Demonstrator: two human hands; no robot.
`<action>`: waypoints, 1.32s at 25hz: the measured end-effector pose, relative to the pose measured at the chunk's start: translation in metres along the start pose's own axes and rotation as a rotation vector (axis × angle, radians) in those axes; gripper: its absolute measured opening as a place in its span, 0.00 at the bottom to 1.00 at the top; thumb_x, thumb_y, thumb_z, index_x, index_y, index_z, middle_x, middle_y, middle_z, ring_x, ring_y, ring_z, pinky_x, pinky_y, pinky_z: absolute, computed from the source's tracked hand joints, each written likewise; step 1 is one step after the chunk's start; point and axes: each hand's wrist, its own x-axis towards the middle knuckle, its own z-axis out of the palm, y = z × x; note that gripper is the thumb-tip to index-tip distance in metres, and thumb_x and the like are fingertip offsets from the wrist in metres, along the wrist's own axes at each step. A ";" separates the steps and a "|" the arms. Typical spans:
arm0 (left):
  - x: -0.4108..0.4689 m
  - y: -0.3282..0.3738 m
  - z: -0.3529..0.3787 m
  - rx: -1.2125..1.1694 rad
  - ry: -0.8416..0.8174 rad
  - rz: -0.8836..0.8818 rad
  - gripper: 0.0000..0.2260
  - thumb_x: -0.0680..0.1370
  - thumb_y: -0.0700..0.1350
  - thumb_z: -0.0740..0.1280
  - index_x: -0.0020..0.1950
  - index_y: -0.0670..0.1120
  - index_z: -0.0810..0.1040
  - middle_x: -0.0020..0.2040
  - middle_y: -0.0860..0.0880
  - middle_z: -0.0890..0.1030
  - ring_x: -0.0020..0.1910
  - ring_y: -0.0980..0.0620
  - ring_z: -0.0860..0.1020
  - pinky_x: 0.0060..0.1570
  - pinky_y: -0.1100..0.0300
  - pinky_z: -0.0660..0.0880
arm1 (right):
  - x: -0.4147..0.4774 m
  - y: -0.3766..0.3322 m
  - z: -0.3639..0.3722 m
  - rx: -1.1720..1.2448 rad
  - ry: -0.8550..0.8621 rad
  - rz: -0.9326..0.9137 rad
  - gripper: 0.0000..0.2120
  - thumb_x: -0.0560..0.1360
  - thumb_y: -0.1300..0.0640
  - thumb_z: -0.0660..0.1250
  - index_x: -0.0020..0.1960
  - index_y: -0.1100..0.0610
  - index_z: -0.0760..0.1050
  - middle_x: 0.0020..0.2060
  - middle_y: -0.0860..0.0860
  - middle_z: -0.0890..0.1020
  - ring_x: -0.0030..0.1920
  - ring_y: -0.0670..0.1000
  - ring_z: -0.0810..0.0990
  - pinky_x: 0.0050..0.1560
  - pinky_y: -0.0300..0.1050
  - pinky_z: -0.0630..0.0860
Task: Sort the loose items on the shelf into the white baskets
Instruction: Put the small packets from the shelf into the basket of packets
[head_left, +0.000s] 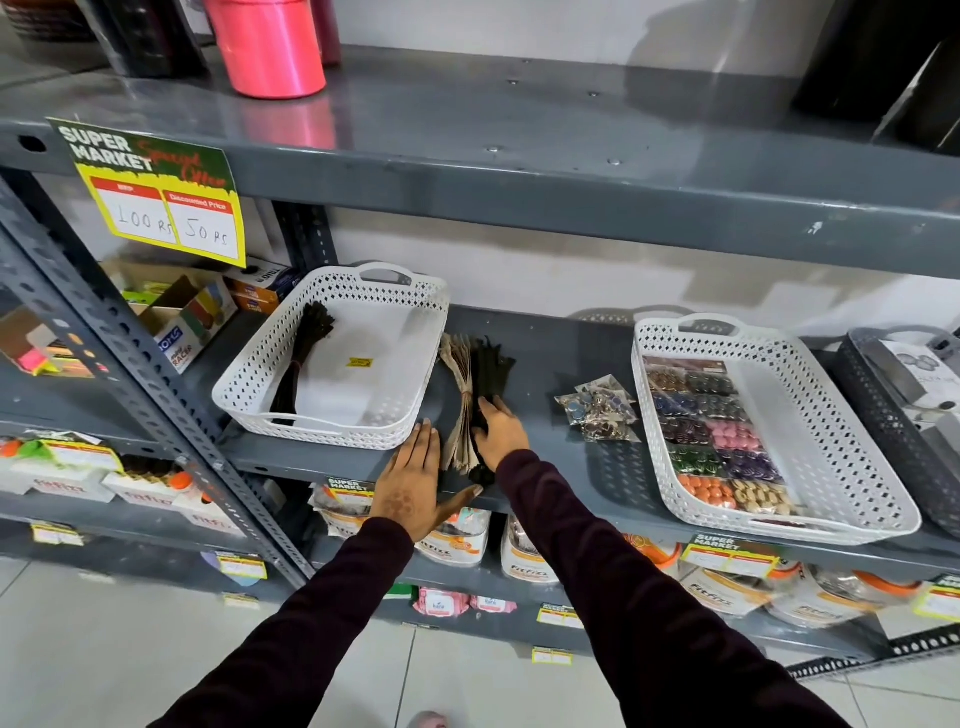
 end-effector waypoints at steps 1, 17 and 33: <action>-0.001 0.001 0.000 -0.018 -0.002 -0.006 0.49 0.69 0.75 0.46 0.75 0.38 0.51 0.78 0.39 0.55 0.77 0.45 0.54 0.74 0.53 0.54 | 0.002 -0.004 0.001 0.006 -0.013 0.005 0.25 0.79 0.64 0.60 0.75 0.59 0.61 0.76 0.60 0.60 0.73 0.60 0.65 0.74 0.47 0.64; 0.043 0.132 0.016 -0.121 0.004 0.142 0.41 0.76 0.62 0.59 0.76 0.39 0.45 0.78 0.40 0.47 0.77 0.45 0.49 0.76 0.55 0.45 | -0.013 0.099 -0.107 -0.532 0.099 0.049 0.18 0.79 0.69 0.52 0.66 0.67 0.70 0.67 0.62 0.73 0.67 0.61 0.73 0.65 0.54 0.73; 0.048 0.113 0.030 0.008 -0.078 0.117 0.44 0.69 0.72 0.40 0.77 0.44 0.49 0.79 0.44 0.51 0.77 0.44 0.50 0.76 0.46 0.51 | -0.107 0.147 -0.173 -0.616 -0.015 0.125 0.11 0.79 0.64 0.60 0.57 0.61 0.78 0.54 0.59 0.83 0.57 0.58 0.81 0.57 0.49 0.78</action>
